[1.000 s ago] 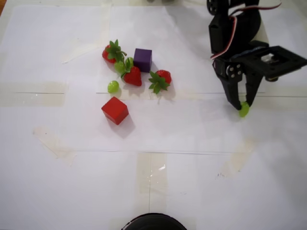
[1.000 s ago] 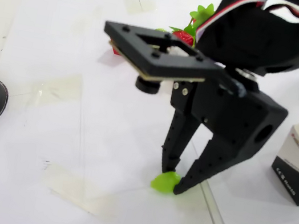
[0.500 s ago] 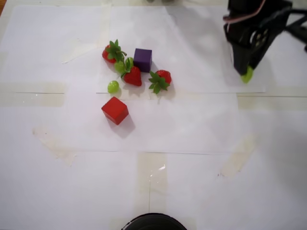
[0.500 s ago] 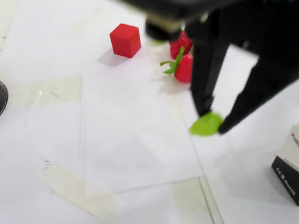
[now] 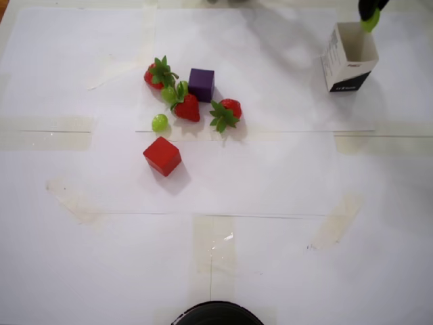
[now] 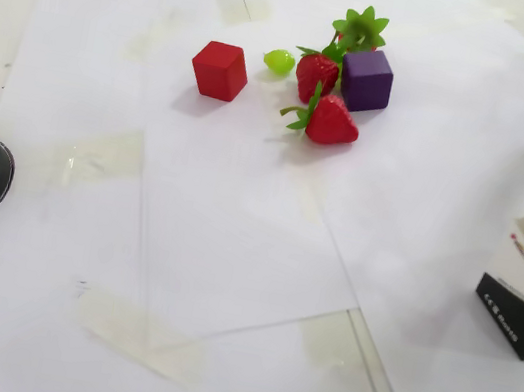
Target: Pick up the grapes and place them in the box.
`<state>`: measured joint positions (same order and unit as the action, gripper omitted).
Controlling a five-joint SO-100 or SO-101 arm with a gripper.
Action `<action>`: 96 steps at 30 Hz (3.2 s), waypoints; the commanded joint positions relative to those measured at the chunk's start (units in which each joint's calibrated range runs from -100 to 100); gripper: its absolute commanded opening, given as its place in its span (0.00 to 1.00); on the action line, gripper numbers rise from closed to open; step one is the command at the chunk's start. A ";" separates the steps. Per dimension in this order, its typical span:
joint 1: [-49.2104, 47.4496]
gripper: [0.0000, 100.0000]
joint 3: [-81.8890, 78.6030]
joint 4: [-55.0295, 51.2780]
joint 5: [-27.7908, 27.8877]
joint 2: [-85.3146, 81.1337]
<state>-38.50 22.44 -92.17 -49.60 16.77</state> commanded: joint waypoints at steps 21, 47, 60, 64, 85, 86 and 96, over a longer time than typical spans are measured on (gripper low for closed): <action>2.69 0.19 3.28 -1.37 -4.88 -6.62; 43.87 0.21 -20.53 29.43 7.47 -1.89; 49.24 0.20 -29.08 41.93 8.40 2.93; 49.46 0.18 -31.44 44.05 8.21 3.36; 47.47 0.07 -32.72 43.40 8.40 1.29; 47.47 0.07 -32.44 43.24 8.69 1.12; 42.33 0.07 -7.17 25.10 12.21 -4.64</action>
<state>7.04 -0.81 -56.84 -38.51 20.67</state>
